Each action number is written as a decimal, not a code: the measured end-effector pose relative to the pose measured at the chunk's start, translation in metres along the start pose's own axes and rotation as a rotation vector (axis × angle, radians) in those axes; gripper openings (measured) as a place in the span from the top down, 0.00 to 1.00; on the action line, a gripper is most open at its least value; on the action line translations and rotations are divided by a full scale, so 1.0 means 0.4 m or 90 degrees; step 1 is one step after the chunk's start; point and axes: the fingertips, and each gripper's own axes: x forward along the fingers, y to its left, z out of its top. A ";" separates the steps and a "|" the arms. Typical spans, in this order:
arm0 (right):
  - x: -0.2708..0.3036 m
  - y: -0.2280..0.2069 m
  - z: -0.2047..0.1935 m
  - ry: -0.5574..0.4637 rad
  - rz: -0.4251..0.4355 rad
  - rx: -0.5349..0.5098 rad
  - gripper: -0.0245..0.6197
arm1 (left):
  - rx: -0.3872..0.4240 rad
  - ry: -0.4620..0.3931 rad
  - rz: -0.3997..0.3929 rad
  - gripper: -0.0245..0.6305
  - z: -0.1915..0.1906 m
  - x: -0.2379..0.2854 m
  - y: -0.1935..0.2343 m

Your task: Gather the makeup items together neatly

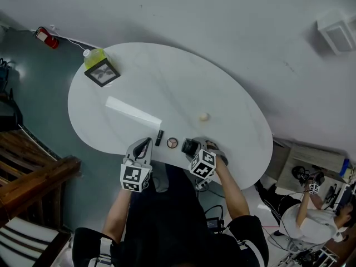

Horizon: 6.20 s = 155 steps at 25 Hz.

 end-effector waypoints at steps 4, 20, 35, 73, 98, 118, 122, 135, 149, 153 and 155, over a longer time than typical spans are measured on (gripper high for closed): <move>0.015 -0.002 -0.008 0.008 0.007 -0.008 0.51 | -0.004 -0.002 0.011 0.93 0.014 0.008 0.010; -0.024 -0.010 -0.003 -0.005 -0.025 0.012 0.51 | 0.001 -0.006 0.002 0.93 0.004 -0.010 -0.005; -0.266 -0.115 0.103 -0.219 -0.169 0.249 0.51 | 0.059 -0.067 -0.024 0.93 0.137 -0.048 -0.038; -0.645 0.003 0.132 -0.473 -0.620 0.503 0.91 | 0.192 -0.153 -0.235 0.93 0.321 -0.170 -0.165; -0.568 0.098 0.150 -0.399 -0.627 0.538 0.91 | 0.201 -0.142 -0.311 0.93 0.261 -0.225 -0.124; -0.433 -0.234 0.058 -0.391 -0.403 0.388 0.90 | 0.079 -0.108 -0.070 0.93 0.237 -0.051 -0.138; -0.372 -0.288 0.055 -0.391 -0.354 0.367 0.90 | 0.058 -0.089 -0.025 0.93 0.209 -0.025 -0.125; -0.177 -0.385 0.035 -0.337 -0.244 0.319 0.75 | -0.003 -0.054 0.093 0.93 0.163 0.003 -0.090; -0.097 -0.395 0.002 -0.301 -0.227 0.307 0.74 | -0.020 -0.046 0.116 0.93 0.113 0.001 -0.107; -0.107 -0.398 0.008 -0.305 -0.232 0.293 0.75 | -0.021 -0.045 0.122 0.93 0.110 -0.009 -0.113; -0.113 -0.400 0.004 -0.307 -0.239 0.293 0.75 | -0.019 -0.049 0.121 0.93 0.113 -0.012 -0.119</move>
